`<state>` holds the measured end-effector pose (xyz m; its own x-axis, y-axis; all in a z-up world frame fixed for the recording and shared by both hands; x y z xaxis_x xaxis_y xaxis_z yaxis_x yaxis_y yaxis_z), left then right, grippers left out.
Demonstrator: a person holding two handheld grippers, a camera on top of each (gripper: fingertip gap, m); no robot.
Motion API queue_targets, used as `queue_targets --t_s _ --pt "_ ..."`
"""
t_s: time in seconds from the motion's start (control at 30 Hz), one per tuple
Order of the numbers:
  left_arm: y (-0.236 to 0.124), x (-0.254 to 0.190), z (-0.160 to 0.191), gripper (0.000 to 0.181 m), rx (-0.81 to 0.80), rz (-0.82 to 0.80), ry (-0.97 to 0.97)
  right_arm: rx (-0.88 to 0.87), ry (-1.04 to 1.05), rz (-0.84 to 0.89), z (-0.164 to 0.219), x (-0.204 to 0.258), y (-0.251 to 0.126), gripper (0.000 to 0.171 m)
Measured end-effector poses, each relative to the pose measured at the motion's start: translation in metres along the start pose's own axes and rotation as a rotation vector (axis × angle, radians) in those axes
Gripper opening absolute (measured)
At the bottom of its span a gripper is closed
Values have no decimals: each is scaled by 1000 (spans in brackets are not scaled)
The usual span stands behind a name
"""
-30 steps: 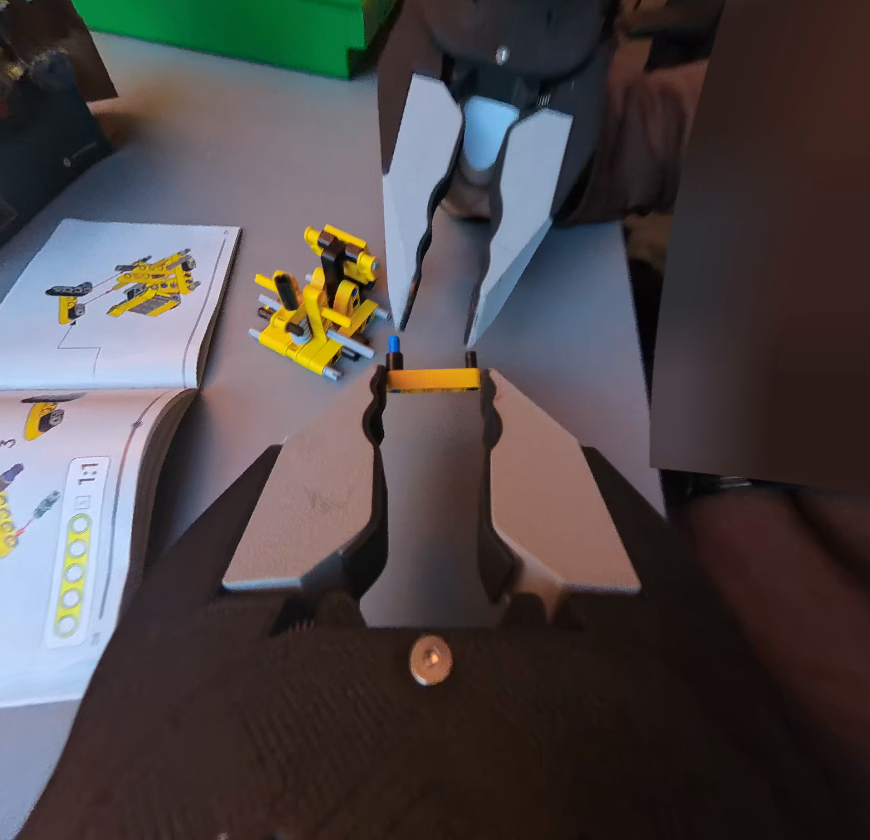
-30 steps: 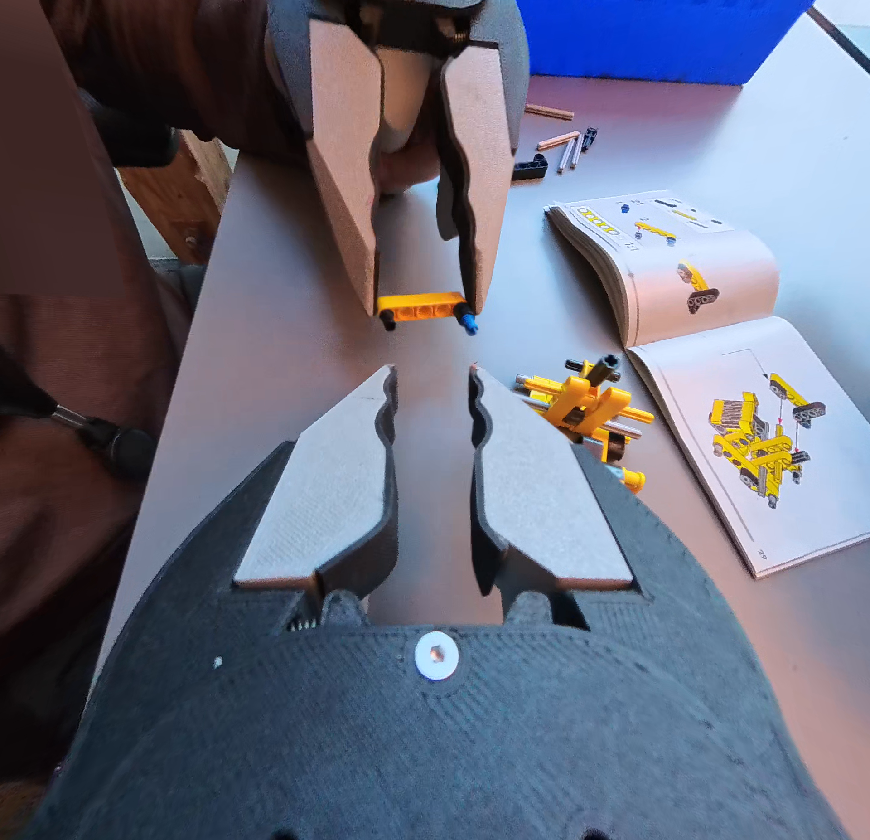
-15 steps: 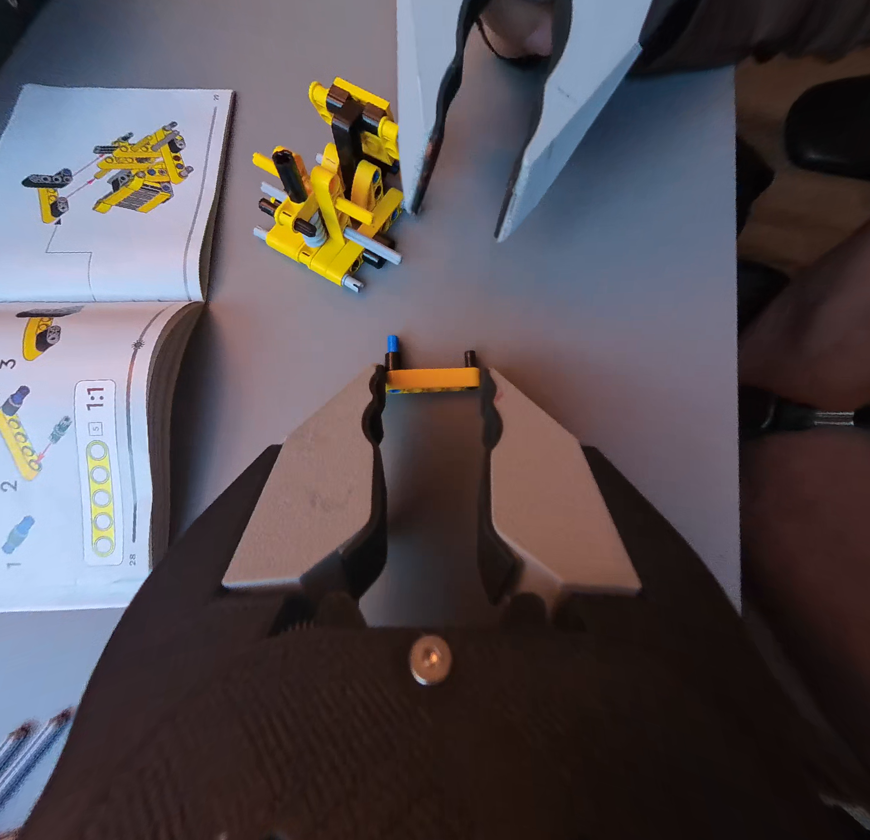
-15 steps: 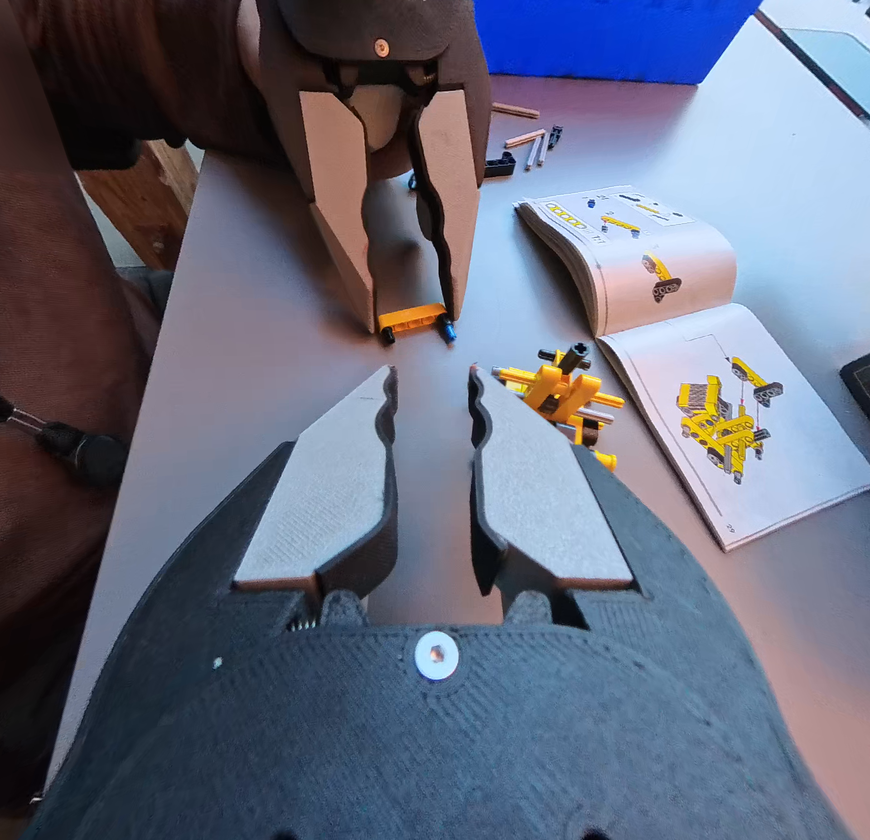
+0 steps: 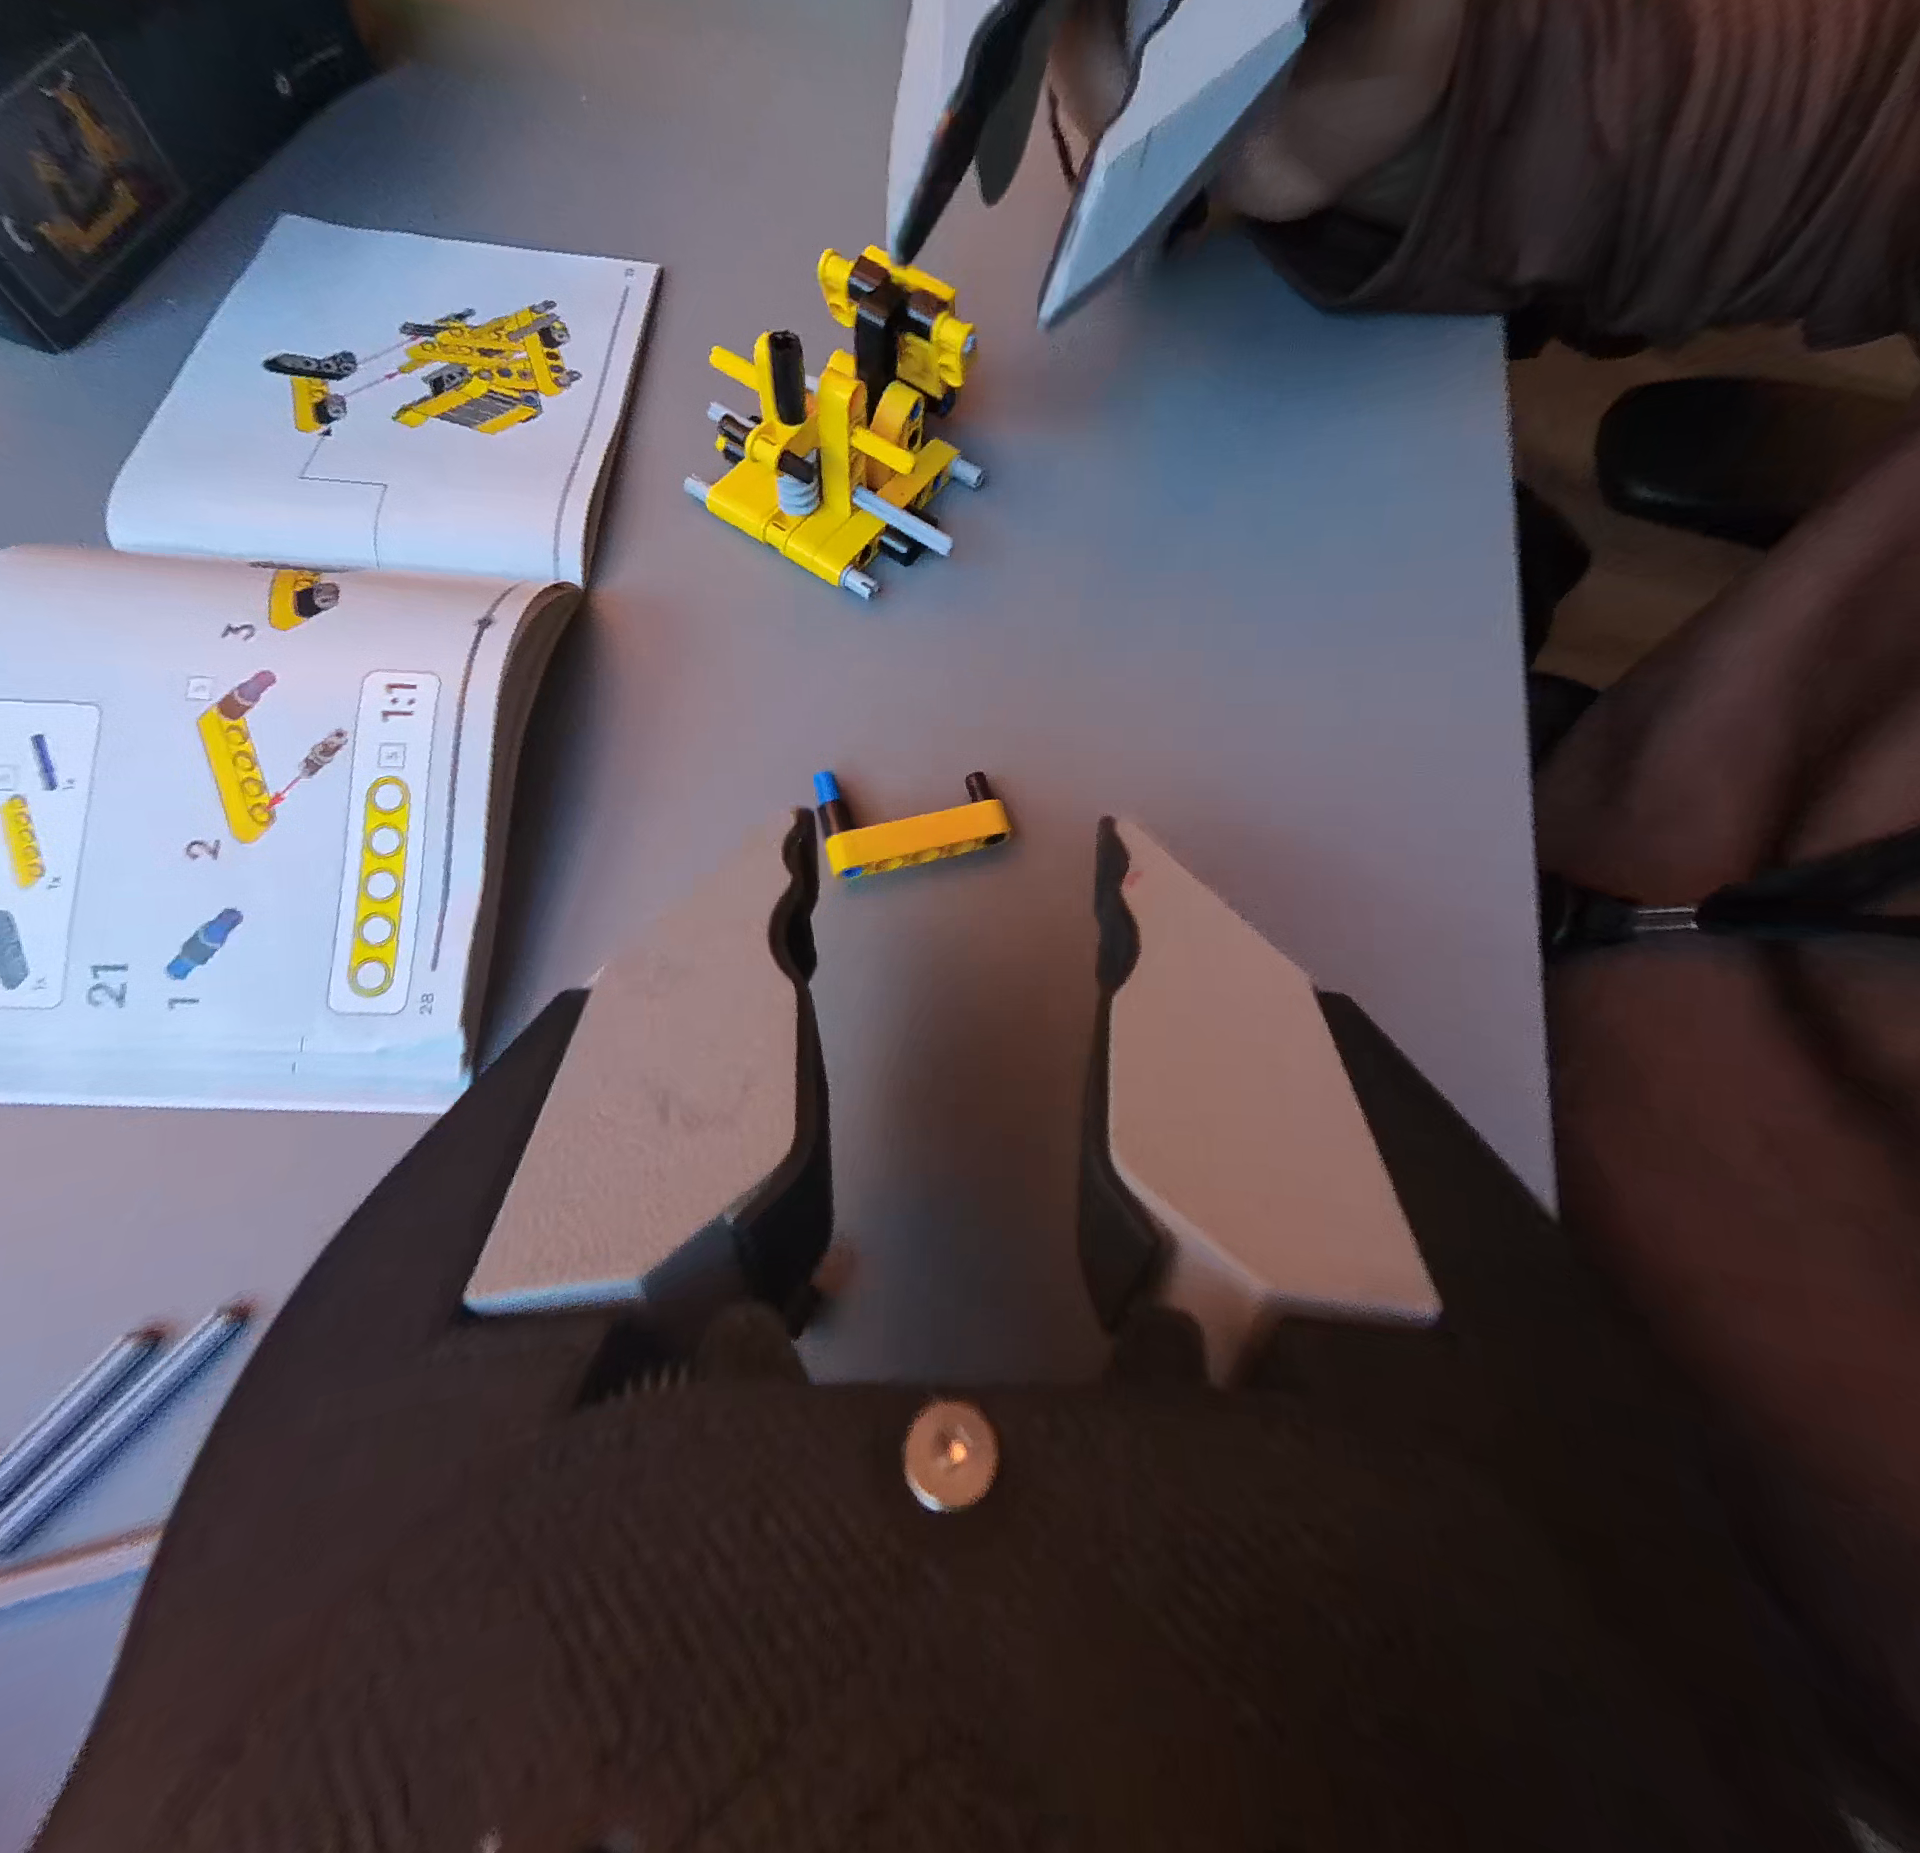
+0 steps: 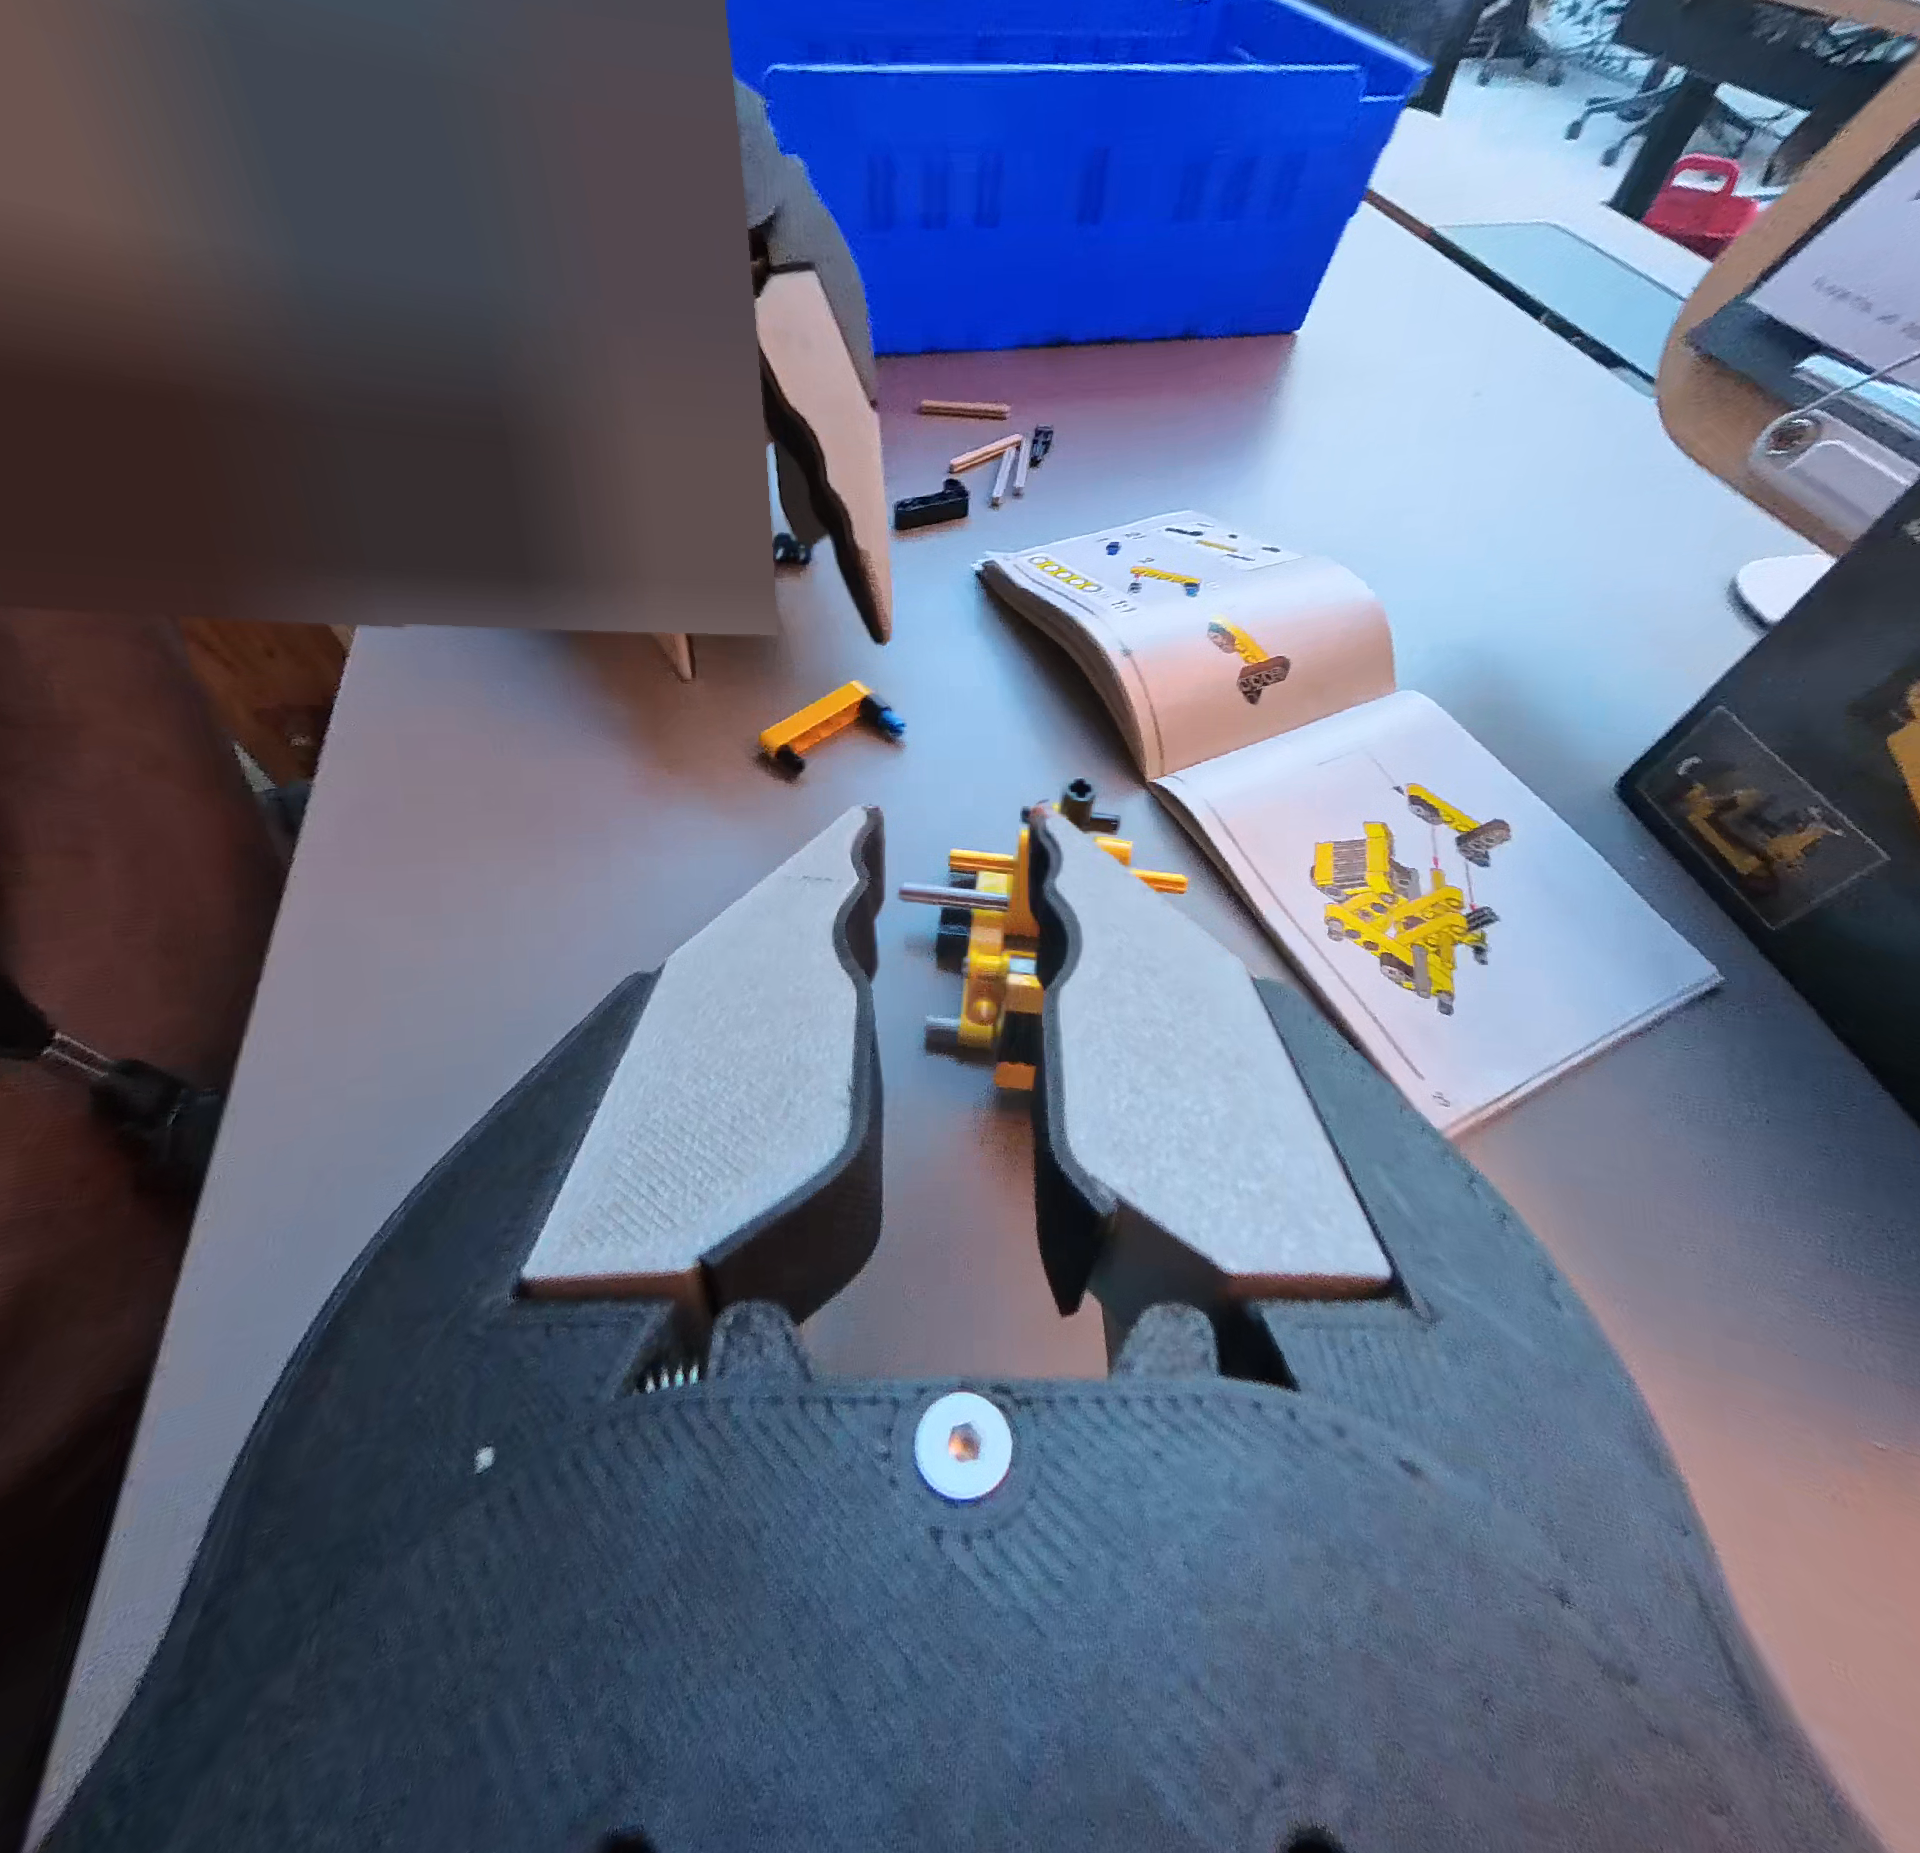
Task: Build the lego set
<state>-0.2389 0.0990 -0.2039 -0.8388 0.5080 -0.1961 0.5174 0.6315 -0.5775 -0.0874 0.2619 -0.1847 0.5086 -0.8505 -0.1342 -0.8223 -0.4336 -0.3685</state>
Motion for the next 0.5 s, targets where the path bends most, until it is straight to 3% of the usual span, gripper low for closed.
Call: queue_targets --t_s 0.27,0.5 --pt "-3 3 0 50 -17 -109 41 -106 32 153 -5 -20 -22 28" --pt "-10 16 1 40 -20 -308 81 -184 114 230 5 -42 -38 47"
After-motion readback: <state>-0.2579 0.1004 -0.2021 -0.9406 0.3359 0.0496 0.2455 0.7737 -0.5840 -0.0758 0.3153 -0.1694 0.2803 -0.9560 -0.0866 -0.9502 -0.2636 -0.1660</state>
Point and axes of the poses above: each gripper's, where its closed fingertips meet, y out along the fingers, z out of its underside, x = y × z across the jaws, the point moved 8 cm from there along -y, back along the fingers, and after that the axes turned 6 degrees about -y, right-handed, at the moved point
